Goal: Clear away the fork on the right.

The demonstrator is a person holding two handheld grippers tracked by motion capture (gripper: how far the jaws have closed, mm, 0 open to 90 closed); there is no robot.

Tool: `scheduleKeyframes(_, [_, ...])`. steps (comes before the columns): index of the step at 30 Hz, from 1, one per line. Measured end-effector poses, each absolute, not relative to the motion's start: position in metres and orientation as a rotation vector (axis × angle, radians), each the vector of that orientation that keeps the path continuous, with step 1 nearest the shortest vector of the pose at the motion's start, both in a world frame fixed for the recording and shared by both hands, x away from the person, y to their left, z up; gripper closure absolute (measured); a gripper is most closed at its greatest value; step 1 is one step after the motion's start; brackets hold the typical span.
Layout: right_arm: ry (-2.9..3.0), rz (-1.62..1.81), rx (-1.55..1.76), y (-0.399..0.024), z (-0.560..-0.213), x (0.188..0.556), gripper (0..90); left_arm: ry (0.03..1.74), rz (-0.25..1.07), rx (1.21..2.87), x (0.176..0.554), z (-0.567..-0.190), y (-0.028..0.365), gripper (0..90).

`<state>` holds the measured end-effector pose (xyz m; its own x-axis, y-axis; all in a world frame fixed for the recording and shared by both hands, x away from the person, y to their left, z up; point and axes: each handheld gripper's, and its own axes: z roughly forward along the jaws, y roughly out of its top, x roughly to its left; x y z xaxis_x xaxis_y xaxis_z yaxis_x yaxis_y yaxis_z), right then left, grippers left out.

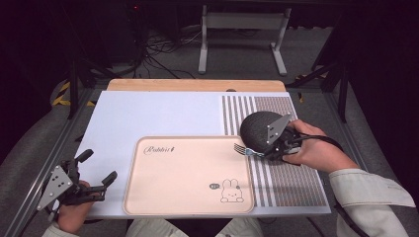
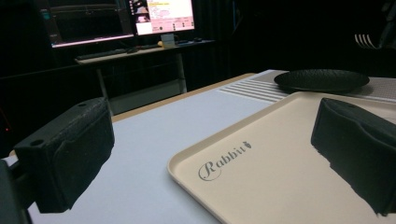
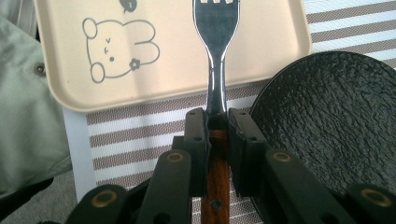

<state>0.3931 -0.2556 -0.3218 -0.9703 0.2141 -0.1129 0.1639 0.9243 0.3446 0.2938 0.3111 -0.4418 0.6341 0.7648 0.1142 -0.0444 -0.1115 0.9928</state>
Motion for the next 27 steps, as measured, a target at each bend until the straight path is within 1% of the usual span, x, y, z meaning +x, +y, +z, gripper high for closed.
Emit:
scheduleKeyframes(10, [2.929, 0.538, 0.563, -0.234, -0.314, 0.394, 79.2, 0.62, 0.77, 1.542, 0.294, -0.441, 0.312, 0.2])
scheduleKeyframes(27, [2.785, 0.593, 0.956, -0.203, -0.312, 0.391, 79.2, 0.619, 0.771, 1.533, 0.293, -0.441, 0.313, 0.2])
